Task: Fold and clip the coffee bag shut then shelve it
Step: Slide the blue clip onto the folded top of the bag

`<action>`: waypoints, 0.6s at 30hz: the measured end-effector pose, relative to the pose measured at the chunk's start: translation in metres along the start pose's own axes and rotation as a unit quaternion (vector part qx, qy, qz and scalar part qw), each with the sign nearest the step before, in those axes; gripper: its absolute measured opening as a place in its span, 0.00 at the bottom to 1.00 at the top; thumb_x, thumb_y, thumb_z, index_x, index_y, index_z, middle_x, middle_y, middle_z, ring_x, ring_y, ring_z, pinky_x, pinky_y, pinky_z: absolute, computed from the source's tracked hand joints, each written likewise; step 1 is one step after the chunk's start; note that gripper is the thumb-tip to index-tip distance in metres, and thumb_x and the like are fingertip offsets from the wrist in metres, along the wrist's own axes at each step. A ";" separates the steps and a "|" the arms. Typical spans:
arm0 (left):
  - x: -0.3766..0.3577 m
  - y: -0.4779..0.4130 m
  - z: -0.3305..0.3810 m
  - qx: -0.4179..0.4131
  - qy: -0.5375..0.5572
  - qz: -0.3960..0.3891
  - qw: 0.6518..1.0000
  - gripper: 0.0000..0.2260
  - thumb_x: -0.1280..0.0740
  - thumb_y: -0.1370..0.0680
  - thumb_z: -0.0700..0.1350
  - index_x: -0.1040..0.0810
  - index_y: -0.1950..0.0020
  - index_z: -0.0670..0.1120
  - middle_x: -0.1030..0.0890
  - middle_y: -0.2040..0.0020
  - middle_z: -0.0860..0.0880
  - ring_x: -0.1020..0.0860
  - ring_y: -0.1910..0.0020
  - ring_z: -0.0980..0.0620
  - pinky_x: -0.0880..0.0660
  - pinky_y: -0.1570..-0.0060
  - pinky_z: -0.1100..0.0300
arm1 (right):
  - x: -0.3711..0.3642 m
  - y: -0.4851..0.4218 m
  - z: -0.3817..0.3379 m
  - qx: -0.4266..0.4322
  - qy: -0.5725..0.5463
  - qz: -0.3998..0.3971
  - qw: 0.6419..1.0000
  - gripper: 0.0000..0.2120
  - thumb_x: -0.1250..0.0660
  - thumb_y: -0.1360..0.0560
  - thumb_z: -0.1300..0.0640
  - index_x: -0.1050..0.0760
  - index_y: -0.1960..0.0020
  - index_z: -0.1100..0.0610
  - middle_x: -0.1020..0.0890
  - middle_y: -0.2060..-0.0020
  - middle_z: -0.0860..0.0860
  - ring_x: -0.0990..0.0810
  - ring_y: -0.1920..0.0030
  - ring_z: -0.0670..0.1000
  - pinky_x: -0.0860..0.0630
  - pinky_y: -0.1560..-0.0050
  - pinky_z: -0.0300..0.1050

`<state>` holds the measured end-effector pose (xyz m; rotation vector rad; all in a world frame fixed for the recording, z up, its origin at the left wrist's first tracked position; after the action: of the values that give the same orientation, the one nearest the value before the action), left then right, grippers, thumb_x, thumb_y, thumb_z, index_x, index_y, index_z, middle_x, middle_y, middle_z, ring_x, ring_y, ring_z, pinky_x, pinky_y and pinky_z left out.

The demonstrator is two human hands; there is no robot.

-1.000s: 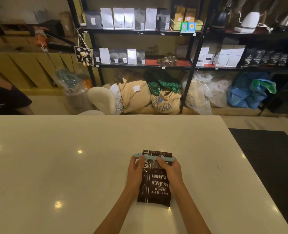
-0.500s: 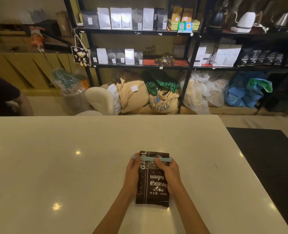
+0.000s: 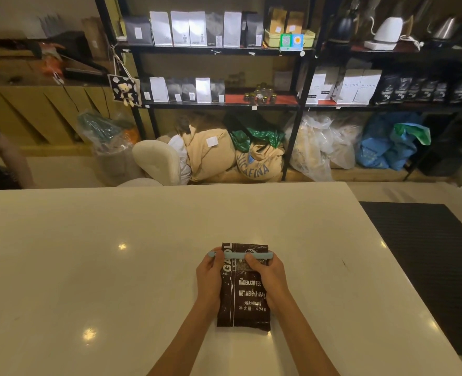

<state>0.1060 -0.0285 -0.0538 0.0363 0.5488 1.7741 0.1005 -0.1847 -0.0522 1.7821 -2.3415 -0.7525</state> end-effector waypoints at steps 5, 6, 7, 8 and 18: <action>-0.001 -0.002 0.003 -0.019 -0.034 0.005 0.999 0.09 0.36 0.19 0.46 0.18 0.51 0.46 0.16 0.50 0.37 0.17 0.55 0.43 0.19 0.51 0.44 | 0.001 0.001 0.001 0.001 -0.005 0.001 1.000 0.16 0.23 0.30 0.59 0.23 0.45 0.61 0.14 0.51 0.61 0.13 0.53 0.59 0.16 0.53 0.53; -0.002 -0.001 0.004 -0.021 -0.038 0.005 0.999 0.09 0.37 0.19 0.46 0.18 0.51 0.46 0.16 0.51 0.38 0.17 0.56 0.44 0.18 0.53 0.46 | 0.001 0.001 0.000 0.001 -0.006 0.002 1.000 0.16 0.23 0.30 0.59 0.23 0.45 0.61 0.14 0.51 0.60 0.13 0.53 0.58 0.16 0.54 0.52; -0.002 -0.001 0.004 -0.023 -0.043 0.004 0.999 0.09 0.37 0.19 0.46 0.18 0.51 0.47 0.16 0.52 0.38 0.17 0.57 0.46 0.18 0.55 0.49 | 0.001 0.002 0.000 0.001 -0.006 0.004 1.000 0.16 0.23 0.30 0.59 0.23 0.45 0.61 0.14 0.52 0.60 0.13 0.53 0.58 0.17 0.55 0.51; -0.003 0.000 0.005 -0.027 -0.049 0.003 0.998 0.09 0.37 0.19 0.46 0.18 0.50 0.46 0.16 0.52 0.39 0.17 0.57 0.47 0.18 0.57 0.52 | 0.001 0.002 0.000 0.000 -0.006 0.005 1.000 0.16 0.23 0.30 0.59 0.23 0.45 0.61 0.14 0.52 0.61 0.13 0.54 0.58 0.17 0.56 0.50; -0.012 0.016 -0.003 -0.027 -0.155 -0.127 0.979 0.14 0.34 0.21 0.47 0.29 0.35 0.50 0.17 0.46 0.46 0.15 0.51 0.49 0.17 0.51 0.51 | 0.003 0.008 -0.006 0.018 -0.003 0.007 1.000 0.17 0.26 0.28 0.55 0.24 0.42 0.60 0.15 0.50 0.58 0.13 0.54 0.55 0.18 0.61 0.43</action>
<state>0.0934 -0.0430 -0.0473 0.1949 0.2661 1.4967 0.0946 -0.1881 -0.0439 1.7779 -2.3832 -0.7194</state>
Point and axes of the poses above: each hand's wrist, its own y-axis away from the middle knuckle, its own x-axis out of the back of the hand, z = x × y, the point moved 6 cm from there along -y, towards the middle knuckle
